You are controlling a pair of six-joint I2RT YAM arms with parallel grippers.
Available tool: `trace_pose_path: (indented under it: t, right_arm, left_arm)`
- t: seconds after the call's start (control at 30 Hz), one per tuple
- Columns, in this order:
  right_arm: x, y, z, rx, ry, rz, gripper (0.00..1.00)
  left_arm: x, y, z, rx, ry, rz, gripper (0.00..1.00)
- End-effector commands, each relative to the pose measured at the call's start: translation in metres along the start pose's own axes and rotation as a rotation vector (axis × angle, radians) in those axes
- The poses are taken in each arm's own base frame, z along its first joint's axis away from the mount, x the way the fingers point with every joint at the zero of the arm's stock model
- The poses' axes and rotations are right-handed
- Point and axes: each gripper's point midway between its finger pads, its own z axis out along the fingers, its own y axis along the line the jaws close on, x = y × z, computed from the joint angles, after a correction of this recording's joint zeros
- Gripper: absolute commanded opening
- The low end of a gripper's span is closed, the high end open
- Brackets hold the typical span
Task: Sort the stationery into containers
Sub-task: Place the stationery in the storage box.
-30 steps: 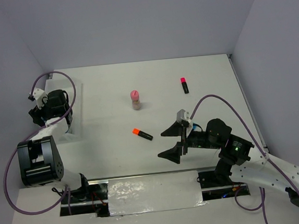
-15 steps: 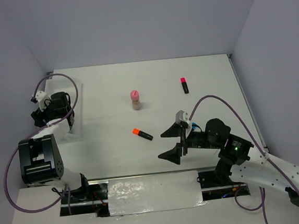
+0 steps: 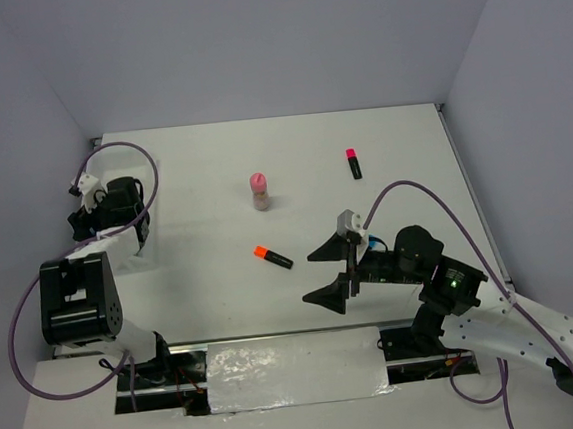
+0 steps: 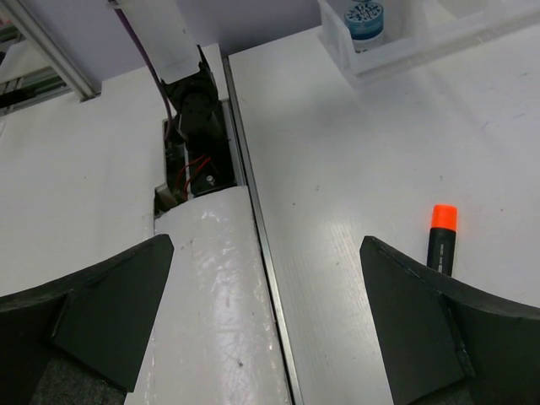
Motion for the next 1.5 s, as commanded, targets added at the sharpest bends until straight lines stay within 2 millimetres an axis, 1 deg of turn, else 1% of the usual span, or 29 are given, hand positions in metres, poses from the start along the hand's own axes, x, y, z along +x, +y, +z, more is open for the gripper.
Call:
trace_pose_path:
  t: [0.0, 0.23, 0.3, 0.33, 0.37, 0.43, 0.47, 0.53, 0.57, 0.83, 0.87, 0.9, 0.93, 0.97, 1.03, 1.13, 1.17, 1.27, 1.4, 1.43, 1.47]
  right_arm:
    - [-0.026, 0.008, -0.002, -0.025, -0.055, -0.042, 1.0]
    - [-0.024, 0.008, -0.004, -0.023, -0.054, -0.044, 1.0]
    - [-0.025, 0.008, -0.004, -0.022, -0.056, -0.045, 1.0]
    - [-0.026, 0.008, -0.004, -0.022, -0.058, -0.046, 1.0]
    - [-0.026, 0.008, -0.004, -0.021, -0.061, -0.047, 1.0]
    - [-0.026, 0.008, -0.004, -0.023, -0.061, -0.047, 1.0]
    - [-0.026, 0.008, -0.004, -0.023, -0.061, -0.047, 1.0]
    - [-0.027, 0.009, -0.004, -0.023, -0.061, -0.047, 1.0]
    - [-0.028, 0.009, -0.005, -0.023, -0.064, -0.048, 1.0]
    - [-0.028, 0.009, -0.007, -0.016, -0.067, -0.052, 1.0]
    - [-0.028, 0.009, -0.007, -0.016, -0.067, -0.05, 1.0]
    - [-0.028, 0.009, -0.007, -0.016, -0.067, -0.05, 1.0]
    - [-0.028, 0.009, -0.007, -0.016, -0.065, -0.05, 1.0]
    - [-0.027, 0.008, -0.007, -0.015, -0.063, -0.05, 1.0]
    - [-0.026, 0.008, -0.007, -0.016, -0.057, -0.049, 1.0]
    - [-0.026, 0.009, -0.008, -0.017, -0.054, -0.051, 1.0]
    - [-0.026, 0.009, -0.008, -0.017, -0.055, -0.053, 1.0]
    - [-0.027, 0.01, -0.009, -0.019, -0.059, -0.053, 1.0]
    - [-0.028, 0.011, -0.01, -0.022, -0.06, -0.057, 1.0]
    - [-0.028, 0.011, -0.01, -0.022, -0.061, -0.056, 1.0]
    - [-0.028, 0.011, -0.011, -0.024, -0.062, -0.057, 1.0]
  left_arm:
    - [-0.012, 0.005, 0.001, -0.043, -0.037, -0.05, 0.07]
    - [-0.014, 0.002, 0.001, -0.026, -0.039, -0.034, 0.06]
    - [-0.012, 0.001, -0.001, -0.021, -0.04, -0.022, 0.07]
    - [-0.012, 0.001, -0.002, -0.023, -0.042, -0.02, 0.09]
    - [-0.012, 0.0, -0.003, -0.025, -0.044, -0.013, 0.14]
    - [-0.013, 0.0, -0.005, -0.032, -0.051, -0.01, 0.19]
    - [-0.013, 0.0, -0.006, -0.03, -0.052, -0.009, 0.24]
    - [-0.013, 0.0, -0.006, -0.029, -0.052, -0.009, 0.26]
    - [-0.013, 0.0, -0.006, -0.025, -0.054, -0.011, 0.29]
    - [-0.013, -0.003, -0.006, -0.001, -0.052, 0.004, 0.31]
    - [-0.013, -0.004, -0.006, 0.003, -0.052, 0.001, 0.3]
    - [-0.013, -0.004, -0.006, 0.002, -0.051, 0.004, 0.26]
    - [-0.013, -0.005, -0.006, 0.003, -0.052, 0.004, 0.21]
    - [-0.015, -0.005, -0.006, 0.0, -0.056, 0.005, 0.13]
    - [-0.025, -0.006, -0.005, -0.001, -0.072, 0.007, 0.09]
    - [-0.035, 0.0, -0.004, -0.019, -0.092, -0.003, 0.04]
    - [-0.035, 0.003, -0.002, -0.021, -0.09, -0.015, 0.04]
    - [-0.032, 0.0, -0.002, 0.003, -0.086, -0.006, 0.05]
    - [-0.03, -0.011, -0.002, 0.056, -0.078, 0.013, 0.07]
    - [-0.028, -0.016, -0.003, 0.09, -0.075, 0.017, 0.1]
    - [-0.029, -0.02, -0.003, 0.11, -0.08, 0.022, 0.11]
